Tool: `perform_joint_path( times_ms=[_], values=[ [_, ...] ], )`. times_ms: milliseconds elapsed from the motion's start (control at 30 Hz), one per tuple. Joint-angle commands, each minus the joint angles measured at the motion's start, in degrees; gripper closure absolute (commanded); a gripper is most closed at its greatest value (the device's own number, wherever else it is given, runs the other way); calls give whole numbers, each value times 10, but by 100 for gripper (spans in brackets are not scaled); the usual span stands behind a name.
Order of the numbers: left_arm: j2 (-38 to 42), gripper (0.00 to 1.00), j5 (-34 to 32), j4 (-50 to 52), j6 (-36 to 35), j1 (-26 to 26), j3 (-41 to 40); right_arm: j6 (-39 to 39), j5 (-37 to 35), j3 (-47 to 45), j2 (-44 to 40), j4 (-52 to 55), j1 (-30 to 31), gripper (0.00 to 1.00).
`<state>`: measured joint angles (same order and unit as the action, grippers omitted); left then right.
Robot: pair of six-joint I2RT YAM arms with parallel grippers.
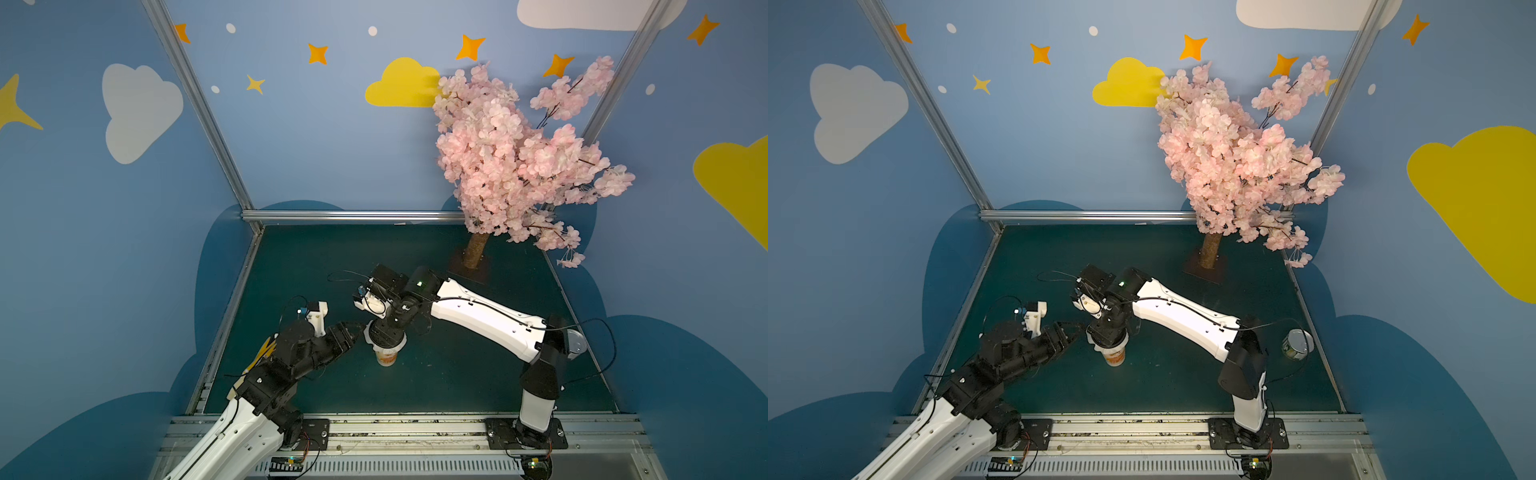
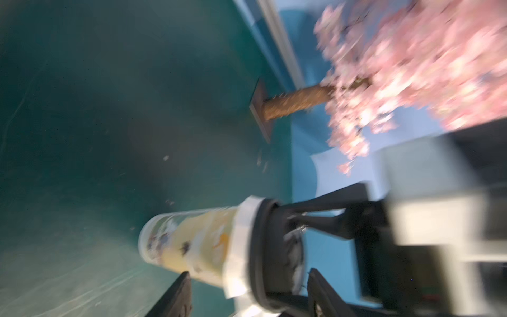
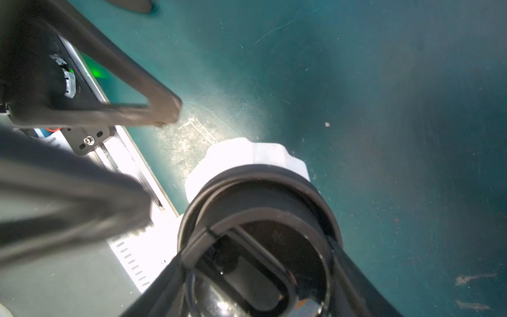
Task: Put the leak-proof paper on the milk tea cups
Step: Secure the cup lid on the cup.
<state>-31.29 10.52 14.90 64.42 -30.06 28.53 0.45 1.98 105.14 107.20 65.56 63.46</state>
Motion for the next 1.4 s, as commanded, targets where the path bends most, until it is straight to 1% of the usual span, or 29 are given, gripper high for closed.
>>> perform_joint_path(
  times_ms=[0, 67, 167, 233, 333, 633, 900, 1167, 1367],
  values=[
    [-26, 22, 55, -40, -9, 24, 7, 9, 41, -47, 59, 36, 5, 34],
    [-51, 16, 104, -77, -4, 39, 1, 9, 40, -49, 57, 36, 5, 34],
    [-81, 11, 154, -92, -15, 53, 3, 9, 40, -55, 52, 31, 5, 34],
    [-98, 11, 181, -96, -19, 60, 4, 10, 42, -56, 51, 29, 5, 34],
    [-114, 11, 202, -94, -24, 66, 3, 9, 44, -55, 50, 27, 6, 34],
    [-164, 12, 276, -128, -37, 68, -10, 6, 49, -47, 54, 25, 7, 33],
    [-206, 14, 303, -123, -63, 68, -9, 6, 52, -47, 55, 24, 9, 33],
    [-227, 17, 303, -86, -91, 67, -17, 4, 51, -44, 50, 21, 8, 32],
    [-247, 21, 297, -39, -126, 68, -20, 4, 45, -30, 44, 20, 8, 29]
  ],
)
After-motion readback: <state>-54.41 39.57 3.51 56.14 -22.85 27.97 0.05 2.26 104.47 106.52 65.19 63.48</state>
